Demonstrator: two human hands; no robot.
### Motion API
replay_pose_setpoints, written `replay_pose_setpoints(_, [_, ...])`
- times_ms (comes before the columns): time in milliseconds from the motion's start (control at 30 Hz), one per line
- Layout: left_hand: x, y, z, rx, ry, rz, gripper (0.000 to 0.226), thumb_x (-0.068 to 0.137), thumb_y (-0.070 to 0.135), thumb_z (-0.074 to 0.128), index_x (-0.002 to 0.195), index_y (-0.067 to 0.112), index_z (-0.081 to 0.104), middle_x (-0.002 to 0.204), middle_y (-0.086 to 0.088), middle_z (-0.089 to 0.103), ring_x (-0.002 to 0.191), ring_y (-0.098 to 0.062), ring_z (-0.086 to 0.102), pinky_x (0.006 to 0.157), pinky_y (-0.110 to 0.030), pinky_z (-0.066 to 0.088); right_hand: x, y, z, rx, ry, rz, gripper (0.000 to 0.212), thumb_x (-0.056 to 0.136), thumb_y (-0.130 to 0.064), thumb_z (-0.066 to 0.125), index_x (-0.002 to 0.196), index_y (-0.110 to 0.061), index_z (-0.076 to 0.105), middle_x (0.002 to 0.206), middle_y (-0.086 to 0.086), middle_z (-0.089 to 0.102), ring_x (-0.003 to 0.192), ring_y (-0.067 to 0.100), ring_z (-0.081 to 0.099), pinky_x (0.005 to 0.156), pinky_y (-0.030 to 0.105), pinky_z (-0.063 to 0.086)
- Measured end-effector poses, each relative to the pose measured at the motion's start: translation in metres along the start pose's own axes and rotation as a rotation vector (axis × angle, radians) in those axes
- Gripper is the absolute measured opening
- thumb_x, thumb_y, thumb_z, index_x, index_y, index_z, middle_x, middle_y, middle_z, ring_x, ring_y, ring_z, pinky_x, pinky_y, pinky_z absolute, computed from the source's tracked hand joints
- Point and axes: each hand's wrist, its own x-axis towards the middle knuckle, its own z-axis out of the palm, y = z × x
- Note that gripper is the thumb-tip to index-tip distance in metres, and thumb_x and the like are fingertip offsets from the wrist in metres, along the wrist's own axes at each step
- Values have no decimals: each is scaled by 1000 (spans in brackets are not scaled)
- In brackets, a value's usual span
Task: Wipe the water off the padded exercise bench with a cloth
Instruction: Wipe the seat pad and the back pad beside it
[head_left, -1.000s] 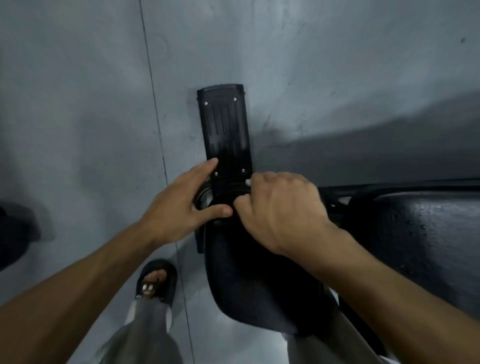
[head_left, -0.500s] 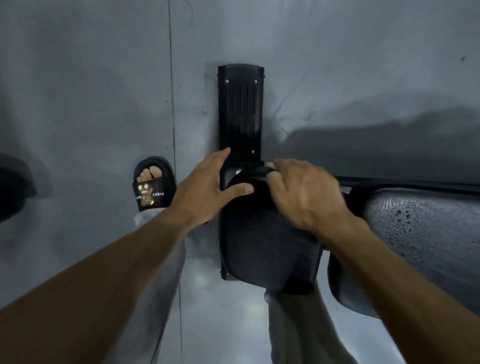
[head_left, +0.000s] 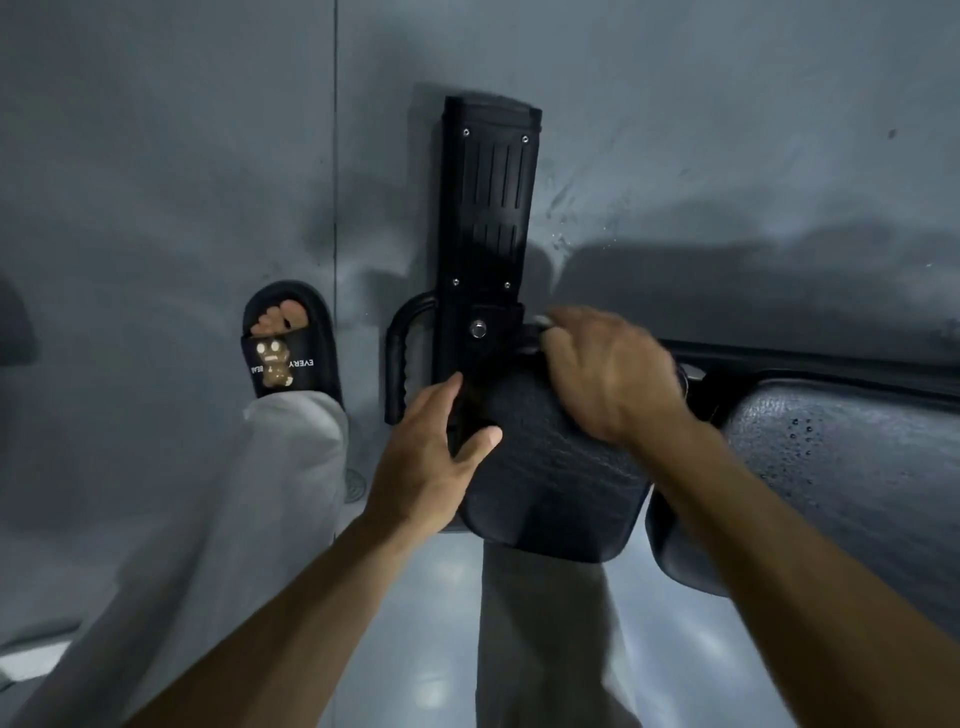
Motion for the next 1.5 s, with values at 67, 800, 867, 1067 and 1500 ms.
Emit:
replay_pose_setpoints(67, [-7,-9,3,-11,-37,-12,69,97,41,66,157,24,38,153,6,46,137,-10,46,106,-18,35,-7,20,-9,-38,29,133,41,104,-36,27,102,-15,61,110,11,67,94,34,58,77,39,44])
replay_pose_setpoints(800, [-5,-17,-6,-16,-221,-19,66,105,40,50,163,31,20,159,6,38,140,-13,44,111,-31,41,-15,23,-8,-14,67,340,22,102,-2,37,119,2,51,114,27,59,99,45,59,79,44,47])
replay_pose_setpoints(867, [-4,-17,-7,-17,-230,-28,67,105,41,50,163,31,19,159,6,37,140,-14,44,111,-31,41,-2,1,-10,-117,16,173,24,105,-14,34,110,-3,55,108,21,63,97,40,60,87,43,48])
replay_pose_setpoints(1067, [-7,-12,-7,-32,-243,-49,73,104,42,53,164,27,16,165,3,29,147,-17,38,118,-35,35,17,-11,-5,-83,-139,-120,58,99,-47,13,113,-15,60,108,9,65,95,28,61,85,41,50])
replay_pose_setpoints(1500, [-33,-27,12,-222,-113,-102,70,101,35,60,162,30,25,162,4,35,147,-13,37,120,-36,33,33,-50,7,-132,-294,-297,66,97,-51,12,112,-23,69,122,3,69,105,26,64,89,42,54])
